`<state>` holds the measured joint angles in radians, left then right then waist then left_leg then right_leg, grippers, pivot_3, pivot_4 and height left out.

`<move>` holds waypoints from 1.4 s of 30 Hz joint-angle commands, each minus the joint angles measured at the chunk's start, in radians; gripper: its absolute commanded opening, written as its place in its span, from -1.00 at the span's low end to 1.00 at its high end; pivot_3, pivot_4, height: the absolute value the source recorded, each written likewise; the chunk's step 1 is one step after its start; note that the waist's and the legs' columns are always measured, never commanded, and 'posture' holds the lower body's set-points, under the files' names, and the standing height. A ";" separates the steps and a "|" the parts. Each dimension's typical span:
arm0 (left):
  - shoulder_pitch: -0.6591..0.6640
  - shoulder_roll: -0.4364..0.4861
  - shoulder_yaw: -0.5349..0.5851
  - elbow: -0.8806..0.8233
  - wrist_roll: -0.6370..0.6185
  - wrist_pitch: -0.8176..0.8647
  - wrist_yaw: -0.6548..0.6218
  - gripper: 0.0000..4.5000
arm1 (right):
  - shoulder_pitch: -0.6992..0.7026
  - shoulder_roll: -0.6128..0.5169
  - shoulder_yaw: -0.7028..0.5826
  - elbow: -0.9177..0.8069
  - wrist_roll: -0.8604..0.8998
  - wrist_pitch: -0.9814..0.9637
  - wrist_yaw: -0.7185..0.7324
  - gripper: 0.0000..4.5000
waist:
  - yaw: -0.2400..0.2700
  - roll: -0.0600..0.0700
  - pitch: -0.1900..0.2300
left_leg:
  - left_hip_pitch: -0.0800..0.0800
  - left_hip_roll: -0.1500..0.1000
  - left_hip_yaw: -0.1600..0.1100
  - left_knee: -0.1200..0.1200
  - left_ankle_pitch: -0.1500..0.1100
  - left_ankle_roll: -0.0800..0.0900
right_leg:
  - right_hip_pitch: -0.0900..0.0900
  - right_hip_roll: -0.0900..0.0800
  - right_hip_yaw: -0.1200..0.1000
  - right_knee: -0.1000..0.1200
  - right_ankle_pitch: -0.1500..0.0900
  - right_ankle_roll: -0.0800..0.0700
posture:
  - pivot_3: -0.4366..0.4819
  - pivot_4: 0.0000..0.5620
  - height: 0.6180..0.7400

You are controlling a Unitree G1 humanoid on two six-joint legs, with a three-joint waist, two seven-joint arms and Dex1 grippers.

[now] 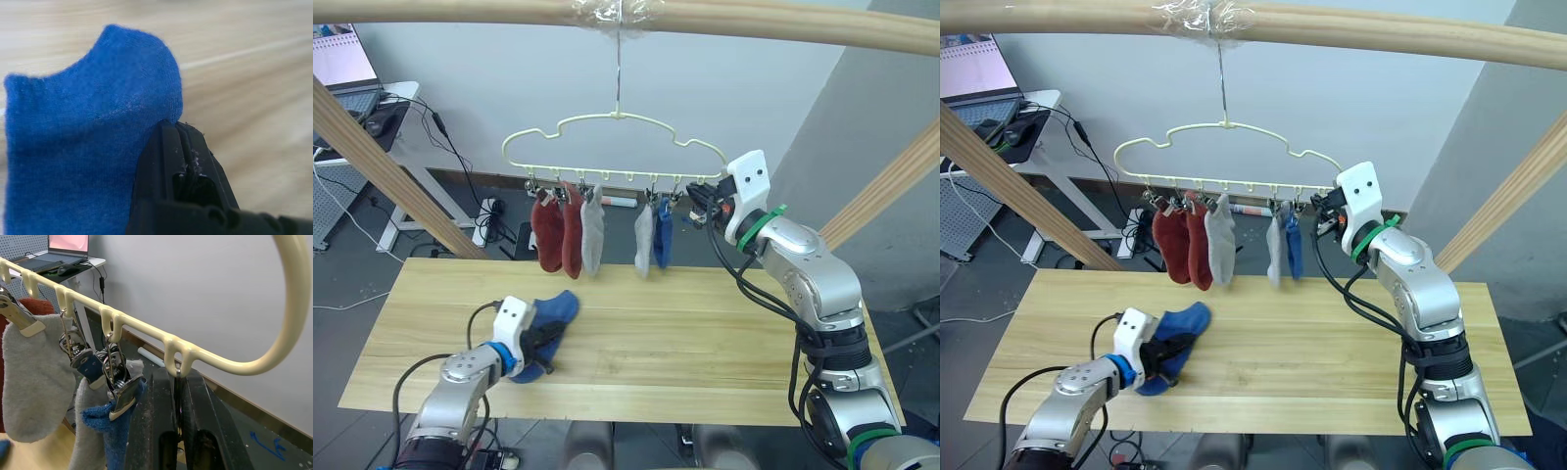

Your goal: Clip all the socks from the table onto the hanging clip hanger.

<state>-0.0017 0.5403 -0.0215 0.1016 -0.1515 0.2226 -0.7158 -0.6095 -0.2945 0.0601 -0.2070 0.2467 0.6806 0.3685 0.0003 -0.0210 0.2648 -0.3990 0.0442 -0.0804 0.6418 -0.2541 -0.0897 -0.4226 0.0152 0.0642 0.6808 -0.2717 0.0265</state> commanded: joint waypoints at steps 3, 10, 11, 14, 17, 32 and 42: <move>0.018 -0.017 -0.047 -0.064 0.026 -0.011 0.002 -0.81 | 0.007 -0.005 -0.010 -0.006 -0.011 -0.003 -0.009 -1.00 | -0.002 0.000 -0.001 | 0.000 0.000 0.001 0.001 0.000 0.000 | 0.000 0.000 0.000 0.000 0.000 0.000 | 0.14 -0.28 1.00; 0.020 -0.012 -0.020 -0.090 0.023 -0.007 0.033 0.06 | 0.017 -0.011 -0.012 -0.005 -0.015 -0.006 -0.012 -1.00 | 0.000 0.000 -0.001 | 0.000 0.000 0.000 0.001 0.000 0.000 | 0.000 0.000 0.000 0.000 0.000 0.000 | 0.13 -0.30 1.00; 0.012 -0.015 -0.011 -0.087 0.019 -0.004 0.043 0.24 | 0.016 -0.010 -0.012 0.000 -0.016 -0.008 -0.013 -1.00 | -0.001 0.000 -0.001 | 0.000 0.000 0.000 0.002 0.000 0.000 | 0.000 0.000 0.000 0.000 0.000 0.000 | 0.13 -0.30 1.00; -0.018 -0.026 0.013 -0.066 0.013 0.014 0.079 0.61 | 0.018 -0.011 -0.014 0.001 -0.017 -0.014 -0.014 -1.00 | 0.000 -0.001 -0.004 | -0.001 0.000 0.000 0.002 0.000 0.000 | 0.000 0.000 0.000 0.000 0.000 0.000 | 0.14 -0.36 1.00; -0.046 -0.028 0.021 -0.033 0.018 0.026 0.096 0.98 | 0.017 -0.005 -0.011 0.007 -0.019 -0.019 -0.019 -1.00 | -0.001 -0.002 -0.010 | -0.001 0.000 0.000 0.002 0.000 0.000 | 0.001 0.000 0.000 0.000 0.000 0.000 | 0.15 -0.39 1.00; -0.093 -0.010 -0.079 0.141 0.089 0.092 0.036 0.99 | 0.034 -0.003 -0.005 -0.031 -0.015 0.013 -0.032 -1.00 | 0.000 0.003 -0.026 | 0.001 -0.001 0.000 0.003 0.000 0.000 | 0.002 0.000 0.000 0.001 0.001 -0.001 | 0.10 -0.30 1.00; -0.023 0.019 -0.123 0.133 0.097 0.032 -0.060 0.25 | 0.031 -0.009 -0.013 -0.028 -0.016 0.028 -0.035 -1.00 | -0.003 0.004 -0.028 | 0.003 -0.001 0.002 0.003 0.001 0.001 | 0.003 0.000 0.002 0.001 0.001 -0.001 | 0.08 -0.19 1.00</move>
<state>-0.0652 0.5618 -0.1128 0.2097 -0.0559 0.2259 -0.7515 -0.5816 -0.2930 0.0617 -0.2165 0.2393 0.6961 0.3431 -0.0022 -0.0165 0.2371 -0.3959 0.0431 -0.0787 0.6442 -0.2534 -0.0885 -0.4195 0.0152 0.0659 0.6816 -0.2707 0.0258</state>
